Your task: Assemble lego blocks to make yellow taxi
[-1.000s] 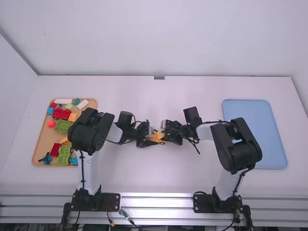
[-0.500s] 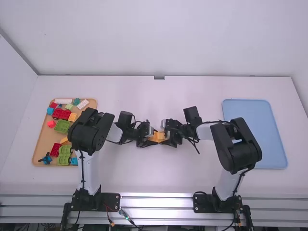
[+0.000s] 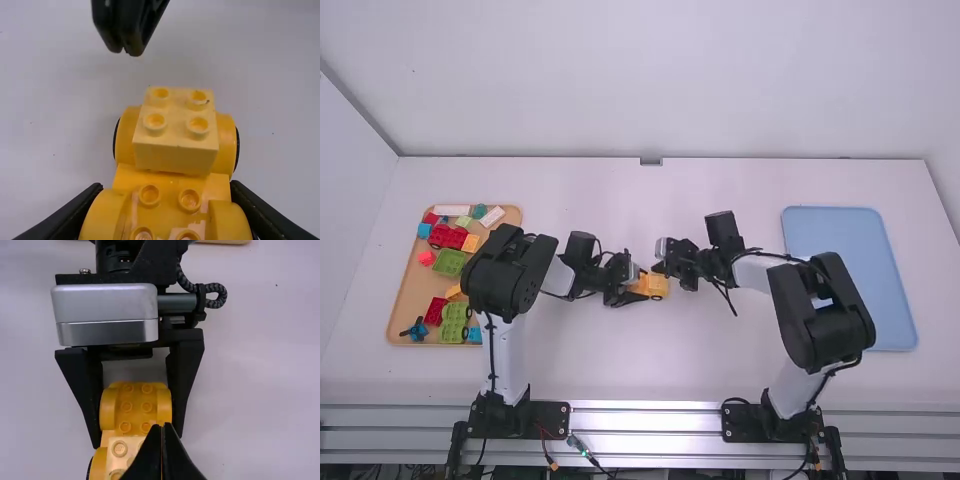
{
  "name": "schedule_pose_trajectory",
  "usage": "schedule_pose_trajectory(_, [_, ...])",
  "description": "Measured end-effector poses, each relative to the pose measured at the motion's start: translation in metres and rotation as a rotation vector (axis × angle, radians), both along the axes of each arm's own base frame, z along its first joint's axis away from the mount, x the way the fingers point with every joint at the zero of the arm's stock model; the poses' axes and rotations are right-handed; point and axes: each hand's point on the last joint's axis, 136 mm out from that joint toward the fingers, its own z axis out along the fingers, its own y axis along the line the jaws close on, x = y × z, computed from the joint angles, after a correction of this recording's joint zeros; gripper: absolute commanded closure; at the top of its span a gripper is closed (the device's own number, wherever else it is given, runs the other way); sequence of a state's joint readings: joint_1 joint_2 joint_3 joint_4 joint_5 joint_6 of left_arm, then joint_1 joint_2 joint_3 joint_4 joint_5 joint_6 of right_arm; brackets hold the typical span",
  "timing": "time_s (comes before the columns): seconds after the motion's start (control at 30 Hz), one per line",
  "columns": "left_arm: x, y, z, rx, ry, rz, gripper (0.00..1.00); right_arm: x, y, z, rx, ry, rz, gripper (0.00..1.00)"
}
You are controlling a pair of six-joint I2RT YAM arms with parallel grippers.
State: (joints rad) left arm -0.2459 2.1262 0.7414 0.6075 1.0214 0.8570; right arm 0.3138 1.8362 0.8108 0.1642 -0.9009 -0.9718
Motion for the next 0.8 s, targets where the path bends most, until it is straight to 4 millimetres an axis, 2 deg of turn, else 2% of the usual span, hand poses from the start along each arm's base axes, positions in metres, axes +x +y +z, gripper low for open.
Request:
schedule_pose_trajectory(0.07, [0.000, 0.000, 0.000, 0.000, 0.000, 0.000, 0.37, 0.001, 0.001, -0.003, 0.004, 0.001, 0.002, 1.00])
schedule_pose_trajectory(0.23, [0.000, 0.000, 0.000, -0.001, 0.000, 0.000, 0.38, -0.005, -0.003, -0.028, -0.006, 0.077, 0.001, 1.00])
schedule_pose_trajectory(0.8, [0.000, 0.001, 0.000, -0.002, -0.002, -0.001, 0.38, -0.017, 0.005, -0.033, -0.009, 0.121, 0.026, 1.00])
